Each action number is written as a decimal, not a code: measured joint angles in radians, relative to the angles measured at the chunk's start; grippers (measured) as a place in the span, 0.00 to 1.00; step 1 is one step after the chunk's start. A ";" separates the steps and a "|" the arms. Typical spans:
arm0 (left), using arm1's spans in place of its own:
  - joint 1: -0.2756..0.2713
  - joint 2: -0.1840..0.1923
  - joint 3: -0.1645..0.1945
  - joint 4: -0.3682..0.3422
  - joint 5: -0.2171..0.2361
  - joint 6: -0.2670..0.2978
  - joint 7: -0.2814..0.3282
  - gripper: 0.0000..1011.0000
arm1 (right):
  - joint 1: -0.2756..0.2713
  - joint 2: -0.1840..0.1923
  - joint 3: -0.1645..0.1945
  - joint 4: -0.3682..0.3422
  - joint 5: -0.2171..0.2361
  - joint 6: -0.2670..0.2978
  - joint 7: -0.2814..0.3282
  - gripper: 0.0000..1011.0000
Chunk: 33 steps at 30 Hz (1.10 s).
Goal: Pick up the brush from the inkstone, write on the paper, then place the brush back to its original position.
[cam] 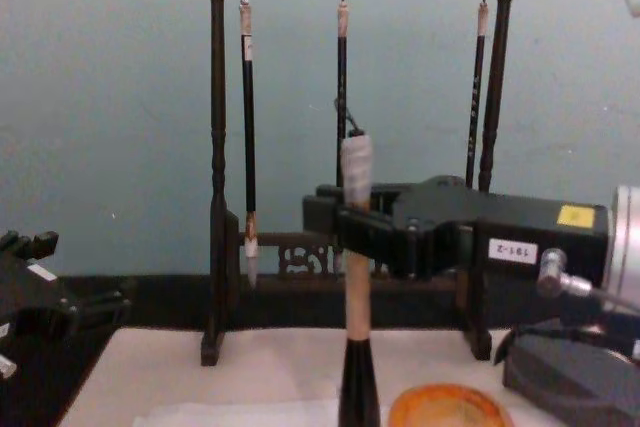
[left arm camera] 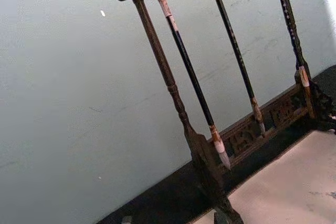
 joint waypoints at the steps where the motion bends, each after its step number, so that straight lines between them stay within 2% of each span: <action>1: 0.000 0.000 0.000 0.000 0.000 0.000 0.000 1.00 | 0.000 0.001 0.003 0.001 0.001 0.001 -0.003 0.15; 14: 0.000 0.000 0.000 0.000 0.000 0.000 0.000 1.00 | -0.009 0.010 0.039 0.005 0.018 0.007 -0.027 0.15; 28: 0.000 0.000 0.000 0.000 0.000 0.000 0.000 1.00 | -0.012 0.013 0.034 -0.011 0.012 0.008 -0.023 0.15; 33: 0.000 0.000 0.000 0.000 0.000 0.000 0.000 1.00 | -0.007 0.014 0.057 -0.016 0.015 0.007 -0.039 0.15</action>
